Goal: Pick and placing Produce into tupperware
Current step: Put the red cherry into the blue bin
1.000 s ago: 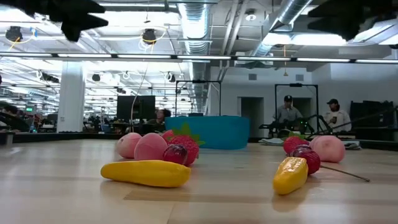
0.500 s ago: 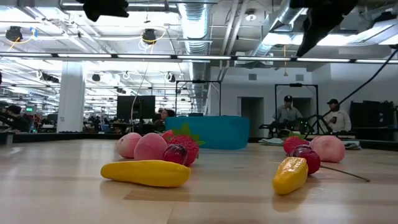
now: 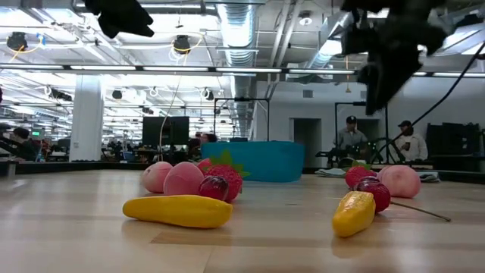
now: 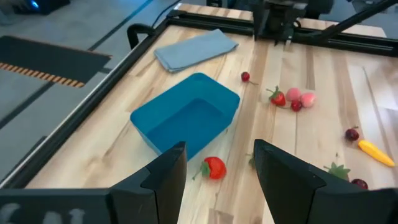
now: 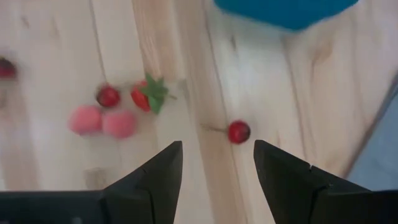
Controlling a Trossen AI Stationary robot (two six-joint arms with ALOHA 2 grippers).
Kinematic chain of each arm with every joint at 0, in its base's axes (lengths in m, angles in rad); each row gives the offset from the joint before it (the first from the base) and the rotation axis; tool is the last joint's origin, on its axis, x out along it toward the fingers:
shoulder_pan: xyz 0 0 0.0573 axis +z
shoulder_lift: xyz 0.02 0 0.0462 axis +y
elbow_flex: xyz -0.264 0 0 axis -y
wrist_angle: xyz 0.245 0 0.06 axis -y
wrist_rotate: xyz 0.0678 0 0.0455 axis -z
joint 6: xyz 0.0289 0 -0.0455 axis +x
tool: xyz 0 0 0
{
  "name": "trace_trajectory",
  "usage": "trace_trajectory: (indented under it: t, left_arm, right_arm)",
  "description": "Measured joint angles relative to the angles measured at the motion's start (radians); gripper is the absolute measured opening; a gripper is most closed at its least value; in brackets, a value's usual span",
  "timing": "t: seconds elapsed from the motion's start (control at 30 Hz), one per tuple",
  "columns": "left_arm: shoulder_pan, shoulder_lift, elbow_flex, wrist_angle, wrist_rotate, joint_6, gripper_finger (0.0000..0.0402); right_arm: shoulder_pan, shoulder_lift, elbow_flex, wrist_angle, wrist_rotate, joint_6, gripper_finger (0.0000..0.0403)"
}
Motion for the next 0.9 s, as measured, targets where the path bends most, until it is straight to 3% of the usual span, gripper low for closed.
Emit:
trace_trajectory:
  t: [0.43, 0.9]
  left_arm:
    - [0.000, -0.001, 0.000, 0.010, 0.003, -0.006, 0.0178]
    - [-0.001, -0.001, 0.000, 0.011, 0.024, -0.010, 0.0178]
  right_arm:
    - [-0.089, 0.111, -0.167, 0.219, -0.027, -0.083, 0.0217]
    - [-0.164, 0.115, -0.183, 0.330, -0.124, -0.075, 0.0212]
